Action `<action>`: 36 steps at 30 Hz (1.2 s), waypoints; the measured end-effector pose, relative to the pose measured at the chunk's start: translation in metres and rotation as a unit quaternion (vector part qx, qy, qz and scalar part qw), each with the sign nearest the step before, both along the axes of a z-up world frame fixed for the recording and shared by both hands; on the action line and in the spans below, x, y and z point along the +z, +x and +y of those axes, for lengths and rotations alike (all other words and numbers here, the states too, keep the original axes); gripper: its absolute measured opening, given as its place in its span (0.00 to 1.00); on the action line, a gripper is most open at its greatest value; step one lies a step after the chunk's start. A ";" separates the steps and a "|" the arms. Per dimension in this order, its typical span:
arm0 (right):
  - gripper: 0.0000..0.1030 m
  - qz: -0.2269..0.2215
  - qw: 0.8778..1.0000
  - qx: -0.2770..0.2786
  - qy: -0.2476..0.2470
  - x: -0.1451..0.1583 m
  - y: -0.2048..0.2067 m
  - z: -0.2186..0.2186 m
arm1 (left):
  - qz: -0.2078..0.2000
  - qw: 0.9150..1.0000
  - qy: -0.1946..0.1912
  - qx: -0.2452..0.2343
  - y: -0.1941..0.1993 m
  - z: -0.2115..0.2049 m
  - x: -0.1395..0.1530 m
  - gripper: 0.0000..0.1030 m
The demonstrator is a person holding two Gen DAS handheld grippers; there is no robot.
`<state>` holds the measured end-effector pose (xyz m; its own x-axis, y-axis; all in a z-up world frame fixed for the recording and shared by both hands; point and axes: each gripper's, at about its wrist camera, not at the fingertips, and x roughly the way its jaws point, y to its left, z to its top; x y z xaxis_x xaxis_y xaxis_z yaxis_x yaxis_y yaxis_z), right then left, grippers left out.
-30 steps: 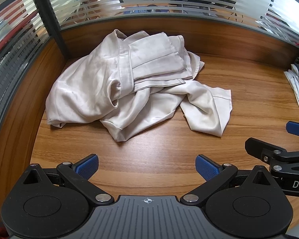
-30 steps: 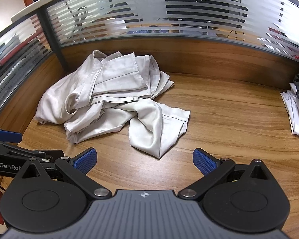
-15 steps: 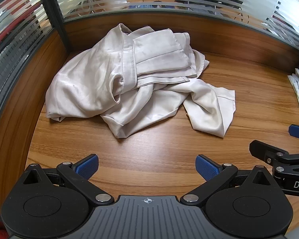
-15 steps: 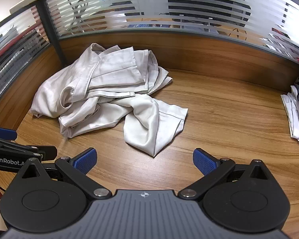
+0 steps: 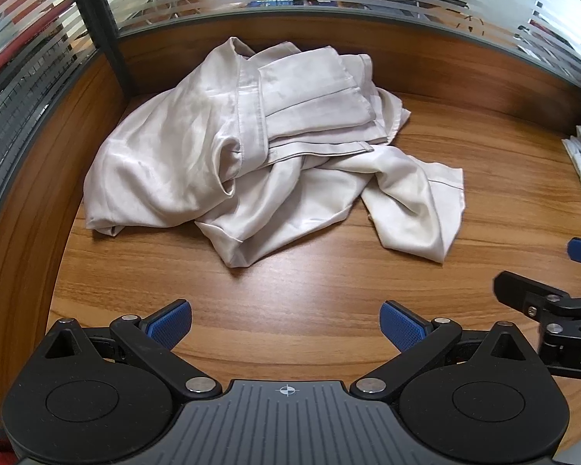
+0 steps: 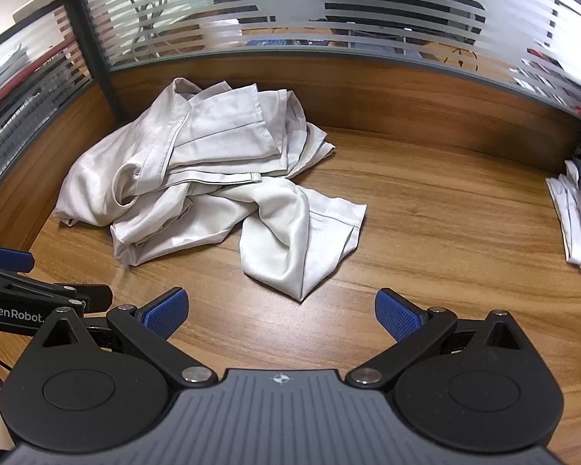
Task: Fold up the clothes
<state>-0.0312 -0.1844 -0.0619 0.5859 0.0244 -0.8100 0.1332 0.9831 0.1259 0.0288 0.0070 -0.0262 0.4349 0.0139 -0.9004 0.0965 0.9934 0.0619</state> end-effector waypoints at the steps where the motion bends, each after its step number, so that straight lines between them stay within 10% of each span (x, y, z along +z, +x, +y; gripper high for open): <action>1: 1.00 0.003 1.000 0.002 -0.003 -0.002 0.002 0.000 | 0.001 1.000 0.001 0.001 0.002 0.002 -0.003 1.00; 22: 1.00 0.064 0.996 0.064 -0.003 -0.072 0.078 -0.006 | -0.025 1.000 0.006 -0.004 0.102 0.049 -0.044 0.98; 31: 0.92 0.078 0.994 0.078 -0.001 -0.106 0.131 -0.010 | -0.019 0.999 0.038 0.008 0.158 0.044 -0.072 0.40; 36: 0.64 0.086 0.991 0.103 -0.016 -0.119 0.147 -0.008 | -0.039 0.996 0.054 0.061 0.178 0.061 -0.072 0.11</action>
